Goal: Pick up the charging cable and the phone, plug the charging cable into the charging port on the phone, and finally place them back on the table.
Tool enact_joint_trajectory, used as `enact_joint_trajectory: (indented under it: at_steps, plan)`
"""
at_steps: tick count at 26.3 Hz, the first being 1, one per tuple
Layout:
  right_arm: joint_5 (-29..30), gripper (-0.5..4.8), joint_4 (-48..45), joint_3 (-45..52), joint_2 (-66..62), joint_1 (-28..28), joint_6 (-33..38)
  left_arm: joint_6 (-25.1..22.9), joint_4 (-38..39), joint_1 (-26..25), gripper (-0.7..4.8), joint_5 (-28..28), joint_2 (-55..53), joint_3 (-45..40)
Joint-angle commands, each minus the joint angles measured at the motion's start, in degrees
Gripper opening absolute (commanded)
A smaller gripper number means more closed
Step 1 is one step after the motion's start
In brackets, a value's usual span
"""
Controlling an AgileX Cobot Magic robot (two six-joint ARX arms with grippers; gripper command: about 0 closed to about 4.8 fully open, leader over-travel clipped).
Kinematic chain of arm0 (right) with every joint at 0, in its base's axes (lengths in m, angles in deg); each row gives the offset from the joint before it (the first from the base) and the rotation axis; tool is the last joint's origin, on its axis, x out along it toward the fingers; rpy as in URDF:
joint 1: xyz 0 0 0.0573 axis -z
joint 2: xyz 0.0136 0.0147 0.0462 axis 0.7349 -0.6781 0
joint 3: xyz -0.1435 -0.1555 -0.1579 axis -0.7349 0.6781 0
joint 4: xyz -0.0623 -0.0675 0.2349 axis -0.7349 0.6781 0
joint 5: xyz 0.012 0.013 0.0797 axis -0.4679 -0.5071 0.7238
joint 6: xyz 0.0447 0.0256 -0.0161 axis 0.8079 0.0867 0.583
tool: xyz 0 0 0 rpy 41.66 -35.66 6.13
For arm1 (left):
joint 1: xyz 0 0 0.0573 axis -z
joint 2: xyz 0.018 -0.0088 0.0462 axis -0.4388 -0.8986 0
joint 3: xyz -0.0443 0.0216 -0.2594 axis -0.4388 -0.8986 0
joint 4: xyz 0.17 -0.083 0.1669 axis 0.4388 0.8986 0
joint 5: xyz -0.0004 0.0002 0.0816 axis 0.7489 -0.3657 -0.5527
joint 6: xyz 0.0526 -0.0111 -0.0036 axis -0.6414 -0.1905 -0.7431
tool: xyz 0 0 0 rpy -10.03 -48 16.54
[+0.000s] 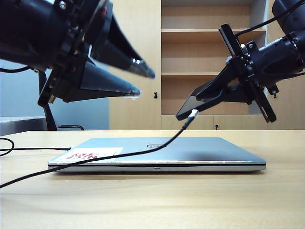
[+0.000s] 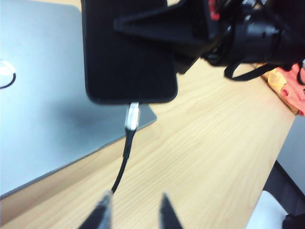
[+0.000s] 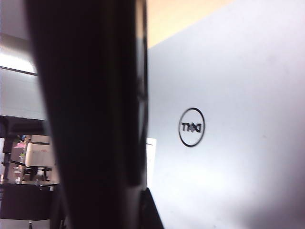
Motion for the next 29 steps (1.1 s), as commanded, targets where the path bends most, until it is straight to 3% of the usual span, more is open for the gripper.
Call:
enact_joint_trajectory:
  at_steps: [1,8,11,29]
  plan:
    - [1.05,-0.06,-3.96,-0.44,0.72,-0.04,0.94,-0.63,-1.55,0.07,1.34,-0.02,-1.9,0.15]
    - [1.07,-0.06,-4.17,-0.44,0.72,-0.07,0.96,-0.59,-7.8,0.09,1.35,-0.02,-6.67,0.17]
    - [1.05,-0.06,-4.22,-0.44,0.72,-0.07,0.92,-0.44,-10.21,0.09,1.98,-0.02,-8.5,0.17]
    - [1.03,-0.06,-4.22,-0.44,0.7,-0.07,0.85,-5.62,-13.2,0.07,1.97,-0.02,-16.39,5.01]
